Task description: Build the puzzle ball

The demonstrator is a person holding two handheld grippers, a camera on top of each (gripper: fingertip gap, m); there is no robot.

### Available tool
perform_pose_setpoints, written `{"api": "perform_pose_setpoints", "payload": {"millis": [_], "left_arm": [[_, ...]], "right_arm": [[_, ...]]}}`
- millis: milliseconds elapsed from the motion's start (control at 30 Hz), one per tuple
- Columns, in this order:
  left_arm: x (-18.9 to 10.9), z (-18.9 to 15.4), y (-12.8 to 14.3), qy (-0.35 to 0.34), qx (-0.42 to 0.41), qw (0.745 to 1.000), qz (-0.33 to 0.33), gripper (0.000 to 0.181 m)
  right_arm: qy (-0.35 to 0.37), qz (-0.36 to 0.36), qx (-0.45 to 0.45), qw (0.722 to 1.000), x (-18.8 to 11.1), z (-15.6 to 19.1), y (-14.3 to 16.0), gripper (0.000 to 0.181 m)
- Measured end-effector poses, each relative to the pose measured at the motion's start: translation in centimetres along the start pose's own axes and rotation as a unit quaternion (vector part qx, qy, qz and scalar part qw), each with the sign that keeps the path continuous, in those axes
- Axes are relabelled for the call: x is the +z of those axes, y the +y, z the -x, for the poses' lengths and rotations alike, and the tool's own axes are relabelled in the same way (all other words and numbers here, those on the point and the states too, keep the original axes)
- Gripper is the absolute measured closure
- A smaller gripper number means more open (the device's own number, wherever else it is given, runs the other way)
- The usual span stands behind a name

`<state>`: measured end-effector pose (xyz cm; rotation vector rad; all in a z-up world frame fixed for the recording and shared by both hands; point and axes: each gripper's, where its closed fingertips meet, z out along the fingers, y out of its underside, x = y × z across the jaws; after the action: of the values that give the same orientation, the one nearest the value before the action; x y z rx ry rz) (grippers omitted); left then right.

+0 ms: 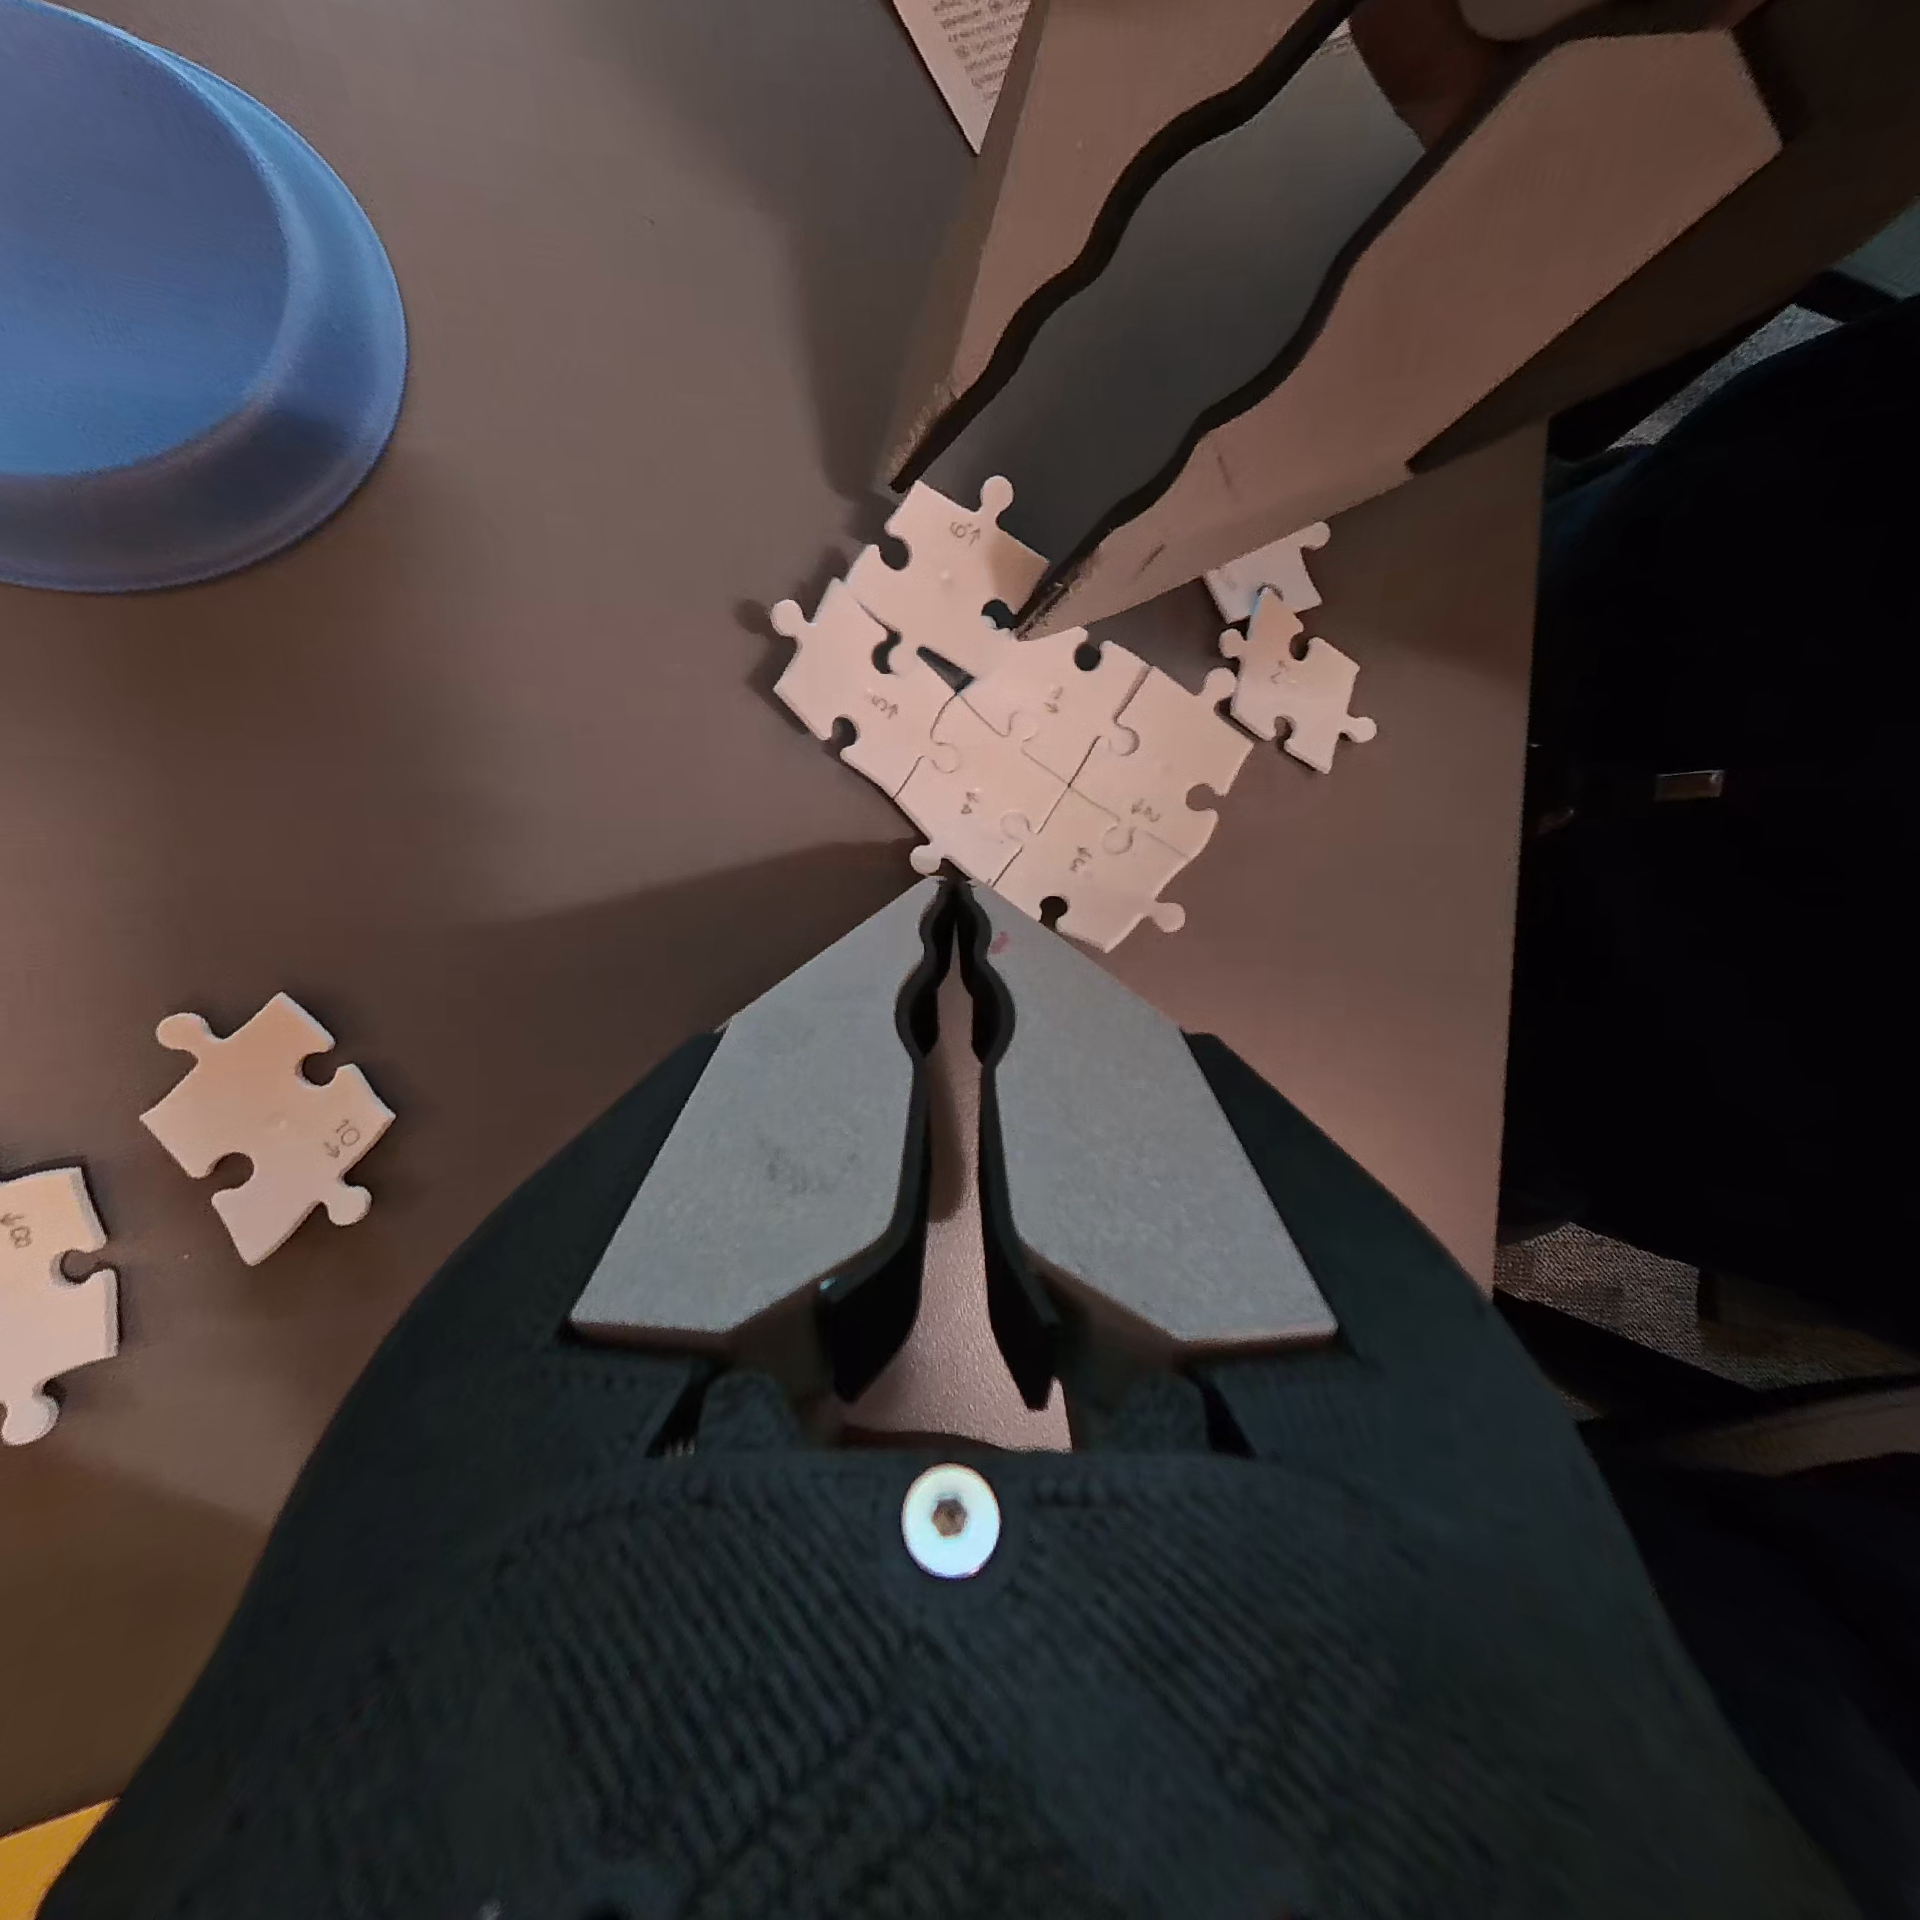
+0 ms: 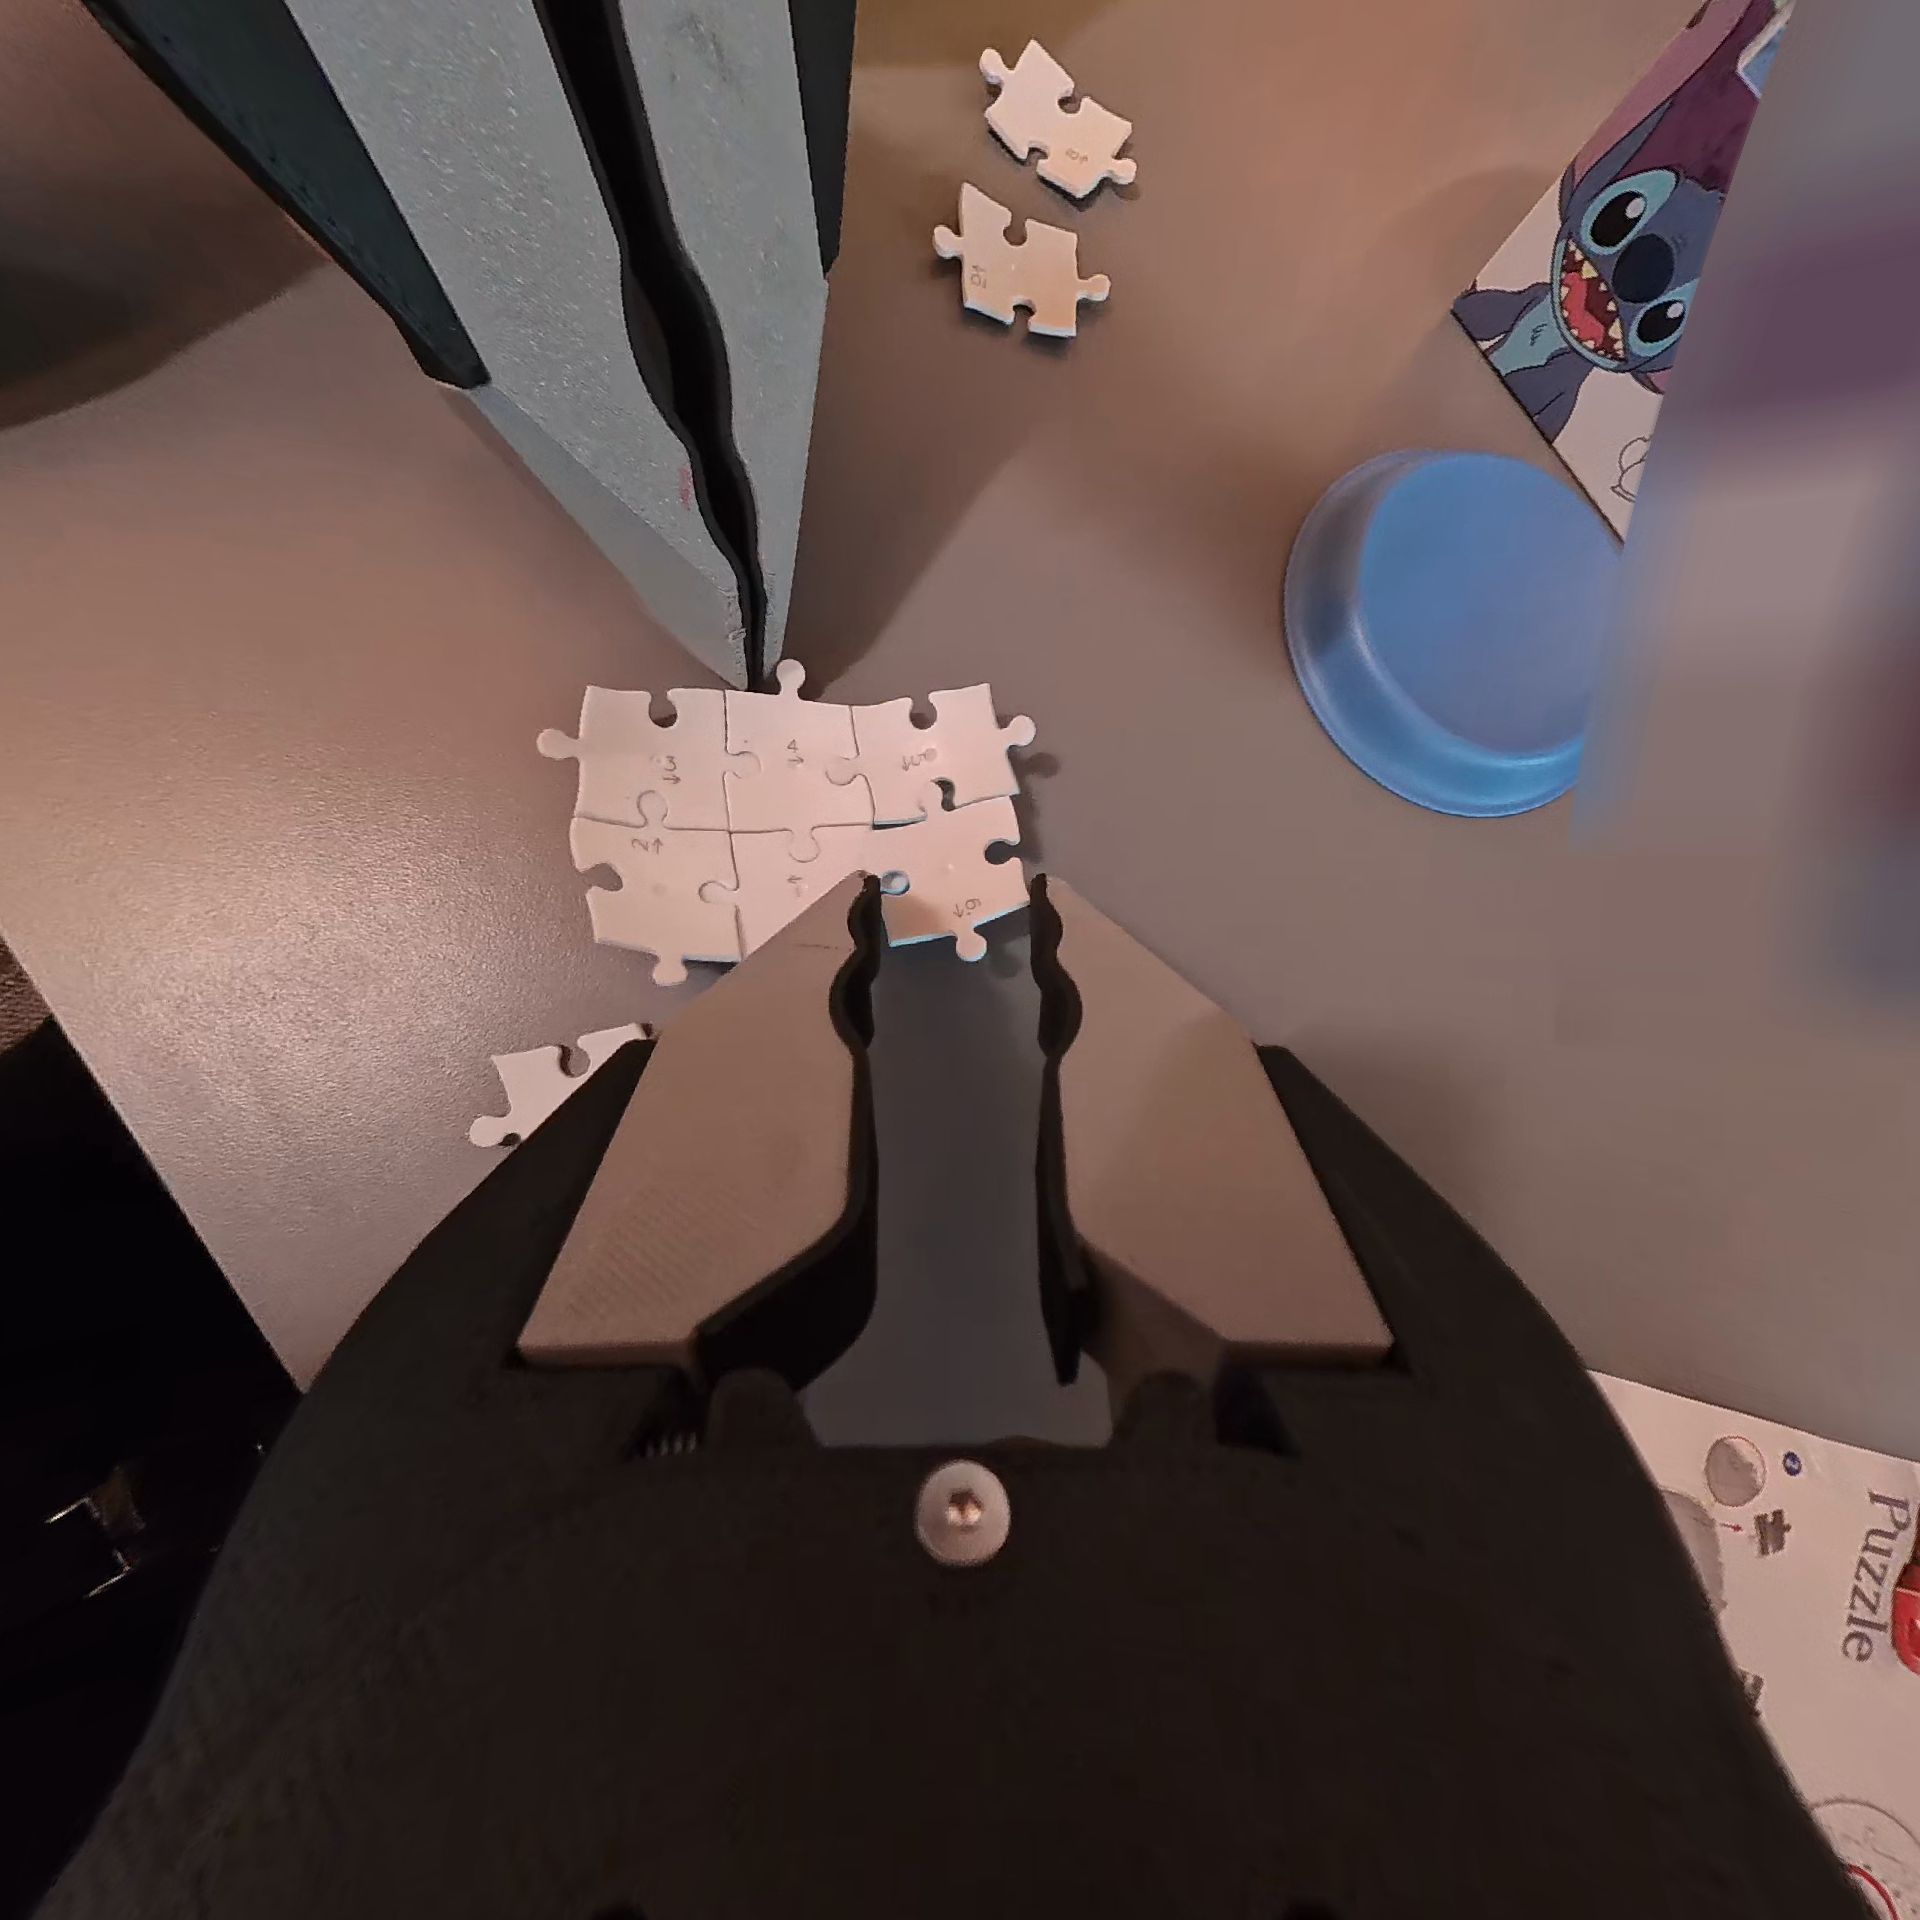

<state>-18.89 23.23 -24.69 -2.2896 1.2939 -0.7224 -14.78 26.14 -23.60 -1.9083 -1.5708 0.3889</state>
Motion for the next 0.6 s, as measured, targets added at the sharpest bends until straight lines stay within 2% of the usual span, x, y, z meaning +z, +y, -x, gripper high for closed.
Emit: {"api": "perform_pose_setpoints", "payload": {"millis": [267,600], "left_arm": [[-0.1,0.0,-0.1,-0.001,0.001,1.000,-0.004,0.181],[-1.3,0.2,-2.0,-0.005,-0.003,0.998,-0.060,0.181]], "right_arm": [[0.015,0.003,-0.020,1.000,0.1,-0.3,0.0,0.156],[0.027,0.005,-0.041,0.999,0.3,-0.5,-0.1,0.156]]}}
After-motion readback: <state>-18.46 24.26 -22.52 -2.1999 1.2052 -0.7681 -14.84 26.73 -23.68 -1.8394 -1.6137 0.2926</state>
